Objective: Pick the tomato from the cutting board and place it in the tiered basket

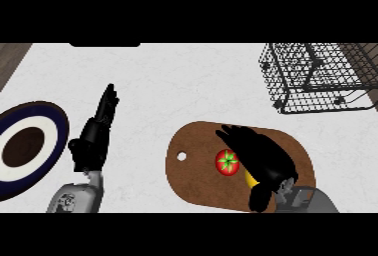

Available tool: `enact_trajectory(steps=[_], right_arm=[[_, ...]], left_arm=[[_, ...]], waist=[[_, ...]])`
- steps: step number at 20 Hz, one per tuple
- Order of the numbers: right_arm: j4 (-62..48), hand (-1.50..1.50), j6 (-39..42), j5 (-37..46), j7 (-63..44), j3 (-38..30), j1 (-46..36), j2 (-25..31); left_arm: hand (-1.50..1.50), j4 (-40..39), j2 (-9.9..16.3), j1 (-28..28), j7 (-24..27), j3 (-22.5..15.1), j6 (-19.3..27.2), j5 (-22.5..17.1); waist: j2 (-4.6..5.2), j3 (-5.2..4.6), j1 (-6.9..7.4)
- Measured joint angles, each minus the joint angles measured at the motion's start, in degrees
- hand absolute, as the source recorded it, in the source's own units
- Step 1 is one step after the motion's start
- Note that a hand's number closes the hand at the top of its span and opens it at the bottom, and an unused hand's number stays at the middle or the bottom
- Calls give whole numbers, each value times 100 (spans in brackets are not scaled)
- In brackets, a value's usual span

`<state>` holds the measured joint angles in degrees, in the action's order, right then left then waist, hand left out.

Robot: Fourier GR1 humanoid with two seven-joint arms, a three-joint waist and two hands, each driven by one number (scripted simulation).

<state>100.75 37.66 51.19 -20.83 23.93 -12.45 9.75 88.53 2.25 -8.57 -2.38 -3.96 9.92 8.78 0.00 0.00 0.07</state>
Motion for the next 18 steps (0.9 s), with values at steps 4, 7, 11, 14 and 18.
enact_trajectory(steps=[4, 7, 11, 14, 18], right_arm=[[-200, -150, -140, 163, 210, -68, 29, -82], [-426, -150, -207, 270, 323, -108, -30, -199], [-693, -150, -427, 454, 453, -34, 47, -343], [-717, -150, -518, 494, 546, -68, 145, -409], [-1007, 150, -871, 578, 791, -163, 180, -481]], left_arm=[[0, -19, -61, -84, -103, 0, 3, 39], [0, 91, -50, 86, -9, -6, -56, 34], [0, -39, -94, -49, -23, 4, 19, 93], [0, 233, -32, 147, -78, 0, -87, 60], [0, 49, -53, 42, 3, 36, -74, 80]], waist=[[-1, 0, -2], [-1, 0, 2], [-1, 0, -2], [-2, 0, 1], [0, 0, -3]])
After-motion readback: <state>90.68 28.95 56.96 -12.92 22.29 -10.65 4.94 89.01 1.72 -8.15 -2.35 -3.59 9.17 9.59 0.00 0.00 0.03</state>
